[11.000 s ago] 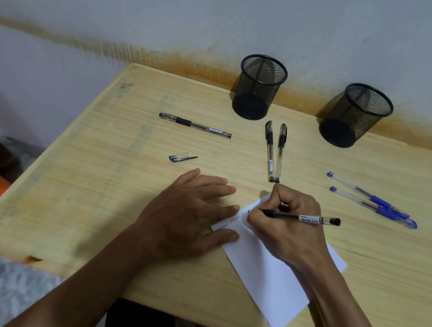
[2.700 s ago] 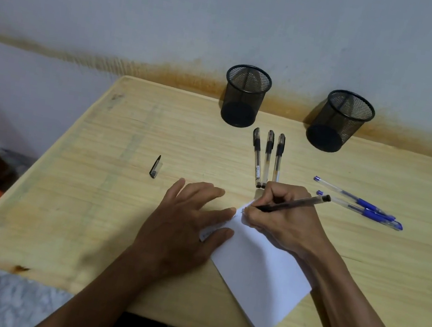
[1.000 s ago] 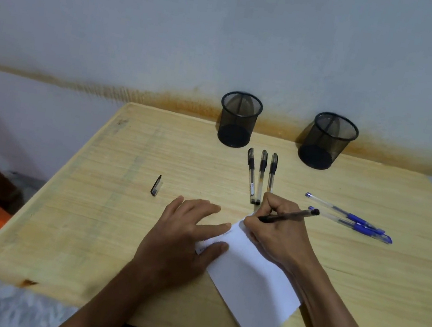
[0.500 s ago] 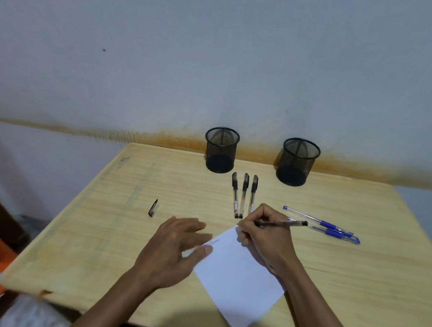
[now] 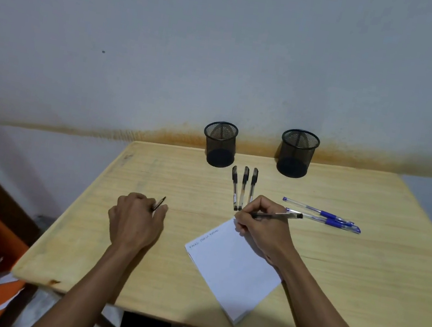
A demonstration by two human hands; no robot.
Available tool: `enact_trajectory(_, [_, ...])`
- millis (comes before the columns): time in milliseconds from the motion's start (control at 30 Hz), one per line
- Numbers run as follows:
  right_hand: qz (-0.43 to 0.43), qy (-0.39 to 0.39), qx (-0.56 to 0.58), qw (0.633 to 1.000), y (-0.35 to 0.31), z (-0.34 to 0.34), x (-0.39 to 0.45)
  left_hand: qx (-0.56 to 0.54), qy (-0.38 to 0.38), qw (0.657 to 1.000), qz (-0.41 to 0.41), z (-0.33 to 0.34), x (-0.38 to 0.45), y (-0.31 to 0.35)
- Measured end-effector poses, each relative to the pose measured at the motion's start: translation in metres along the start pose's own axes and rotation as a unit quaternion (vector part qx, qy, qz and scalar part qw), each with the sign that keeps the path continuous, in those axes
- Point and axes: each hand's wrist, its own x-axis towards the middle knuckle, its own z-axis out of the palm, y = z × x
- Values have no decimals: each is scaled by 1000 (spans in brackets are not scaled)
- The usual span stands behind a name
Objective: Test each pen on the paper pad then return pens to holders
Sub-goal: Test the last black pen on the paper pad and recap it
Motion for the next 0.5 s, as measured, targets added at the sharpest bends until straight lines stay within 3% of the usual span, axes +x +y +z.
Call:
enact_trajectory(133, [-11,-8,-38,999,2,-1,-1,-33,28,999,13,8,-2,-1])
enact_trajectory(233, [5,-2,-92,996,-7,1,-6,-141,29,989,47,3,-9,7])
enact_trajectory(400, [-19,-11,-59,998,-47,9,-23,-368,1,928,61,-20,-30,43])
enact_trajectory(500, [-51,16,-6,999,-73,14,-40,-432,-27,898,84,-31,-42,58])
